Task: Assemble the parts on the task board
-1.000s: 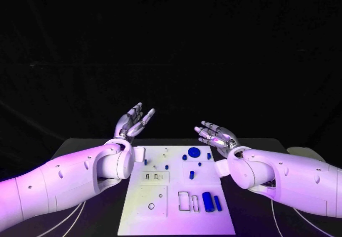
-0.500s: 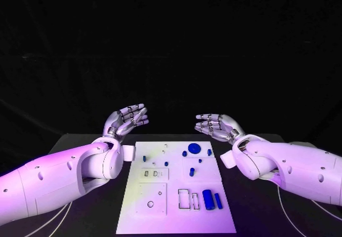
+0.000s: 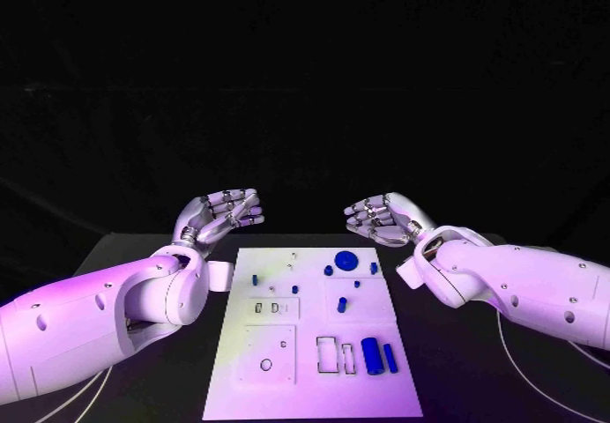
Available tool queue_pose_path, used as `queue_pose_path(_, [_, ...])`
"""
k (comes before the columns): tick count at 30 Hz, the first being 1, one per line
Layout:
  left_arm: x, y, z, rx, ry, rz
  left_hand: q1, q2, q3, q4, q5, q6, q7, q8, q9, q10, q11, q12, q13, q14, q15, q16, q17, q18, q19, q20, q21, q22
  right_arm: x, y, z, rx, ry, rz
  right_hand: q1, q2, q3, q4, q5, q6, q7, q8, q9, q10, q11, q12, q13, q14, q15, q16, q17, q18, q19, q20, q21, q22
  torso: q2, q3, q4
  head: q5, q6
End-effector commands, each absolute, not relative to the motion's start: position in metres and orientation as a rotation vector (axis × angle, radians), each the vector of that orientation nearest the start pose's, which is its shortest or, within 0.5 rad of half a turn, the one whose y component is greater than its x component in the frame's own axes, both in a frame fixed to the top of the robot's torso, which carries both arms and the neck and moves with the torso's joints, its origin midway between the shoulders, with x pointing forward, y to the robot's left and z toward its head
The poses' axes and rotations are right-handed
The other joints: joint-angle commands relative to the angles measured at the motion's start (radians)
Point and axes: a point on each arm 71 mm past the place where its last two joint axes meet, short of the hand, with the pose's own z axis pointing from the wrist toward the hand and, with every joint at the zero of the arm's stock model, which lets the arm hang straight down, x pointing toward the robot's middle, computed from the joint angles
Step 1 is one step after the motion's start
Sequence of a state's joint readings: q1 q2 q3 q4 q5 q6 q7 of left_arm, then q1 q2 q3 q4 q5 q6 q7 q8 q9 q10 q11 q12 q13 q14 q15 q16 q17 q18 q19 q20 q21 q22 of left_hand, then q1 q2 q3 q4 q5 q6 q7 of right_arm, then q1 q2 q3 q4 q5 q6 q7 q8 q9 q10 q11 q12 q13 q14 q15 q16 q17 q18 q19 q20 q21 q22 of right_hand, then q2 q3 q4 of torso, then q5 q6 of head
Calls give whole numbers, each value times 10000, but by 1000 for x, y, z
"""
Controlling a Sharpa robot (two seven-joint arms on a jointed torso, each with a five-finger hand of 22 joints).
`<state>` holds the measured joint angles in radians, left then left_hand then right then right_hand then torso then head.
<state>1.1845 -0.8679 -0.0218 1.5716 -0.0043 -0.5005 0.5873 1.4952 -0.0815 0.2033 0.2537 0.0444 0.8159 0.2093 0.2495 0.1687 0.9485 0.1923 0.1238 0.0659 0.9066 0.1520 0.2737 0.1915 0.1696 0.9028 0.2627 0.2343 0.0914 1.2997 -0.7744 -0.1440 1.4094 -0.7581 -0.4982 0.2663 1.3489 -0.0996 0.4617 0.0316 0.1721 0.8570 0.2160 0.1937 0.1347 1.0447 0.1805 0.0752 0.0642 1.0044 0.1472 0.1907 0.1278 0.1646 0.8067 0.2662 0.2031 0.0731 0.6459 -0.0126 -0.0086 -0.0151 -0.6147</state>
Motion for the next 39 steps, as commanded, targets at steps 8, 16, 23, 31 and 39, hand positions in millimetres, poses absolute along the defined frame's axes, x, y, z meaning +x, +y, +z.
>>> queue_pose_path(8, [467,206,-152,-9424,13170,-16113,-53,-80,-117,129,47,363,131,125,44,500,-157,-71,0,530,-145,74,140,162,480,-161,109,-40,518,-186,-157,-2363,16425,6983,-121,-758,784,-56,-394,1044,-341,529,408,1674,-580,-9,162,1596,-623,567,916,210,1550,-557,465,128,530,-58,91,-100,-19])
queue_pose_path(16, [458,205,-144,-9284,13307,-16328,-38,-88,-122,134,48,399,126,129,45,555,-167,-93,-2,587,-161,75,159,161,534,-181,115,-48,517,-178,-153,-4033,16041,5391,-192,-875,489,35,-529,1243,-595,609,645,2380,-933,-16,392,3230,-1213,1522,2103,191,3117,-1192,1471,641,774,-98,132,-238,-3])
queue_pose_path(23, [454,206,-135,-9142,13210,-16403,-35,-89,-122,134,47,402,126,129,45,559,-168,-96,-3,594,-163,76,162,161,541,-184,116,-49,515,-169,-151,-4921,15844,4643,-246,-1038,351,251,-553,1229,-696,451,777,2449,-1067,-94,685,4691,-1507,3359,3812,154,4309,-1759,2824,1513,967,-101,165,-302,66])
queue_pose_path(31, [456,205,-132,-9156,13143,-16405,-28,-92,-122,134,46,406,126,127,44,568,-170,-106,-4,612,-168,77,168,162,560,-190,120,-51,513,-156,-148,-5327,15377,4708,-339,-1371,463,608,-584,1124,-630,322,1005,1589,-948,-88,793,4922,-1421,7550,7257,-121,4876,-1814,5691,4519,1125,-112,146,-288,78])
queue_pose_path(39, [458,205,-133,-9267,13104,-16380,-27,-92,-122,134,47,406,128,126,44,569,-169,-110,-5,616,-169,77,169,162,564,-192,121,-51,513,-148,-151,-5514,15480,4771,-242,-1401,547,709,-463,1045,-612,310,1215,1215,-884,-94,851,5097,-1367,10792,10355,-556,5430,-1719,8796,8295,1197,-111,158,-271,84])
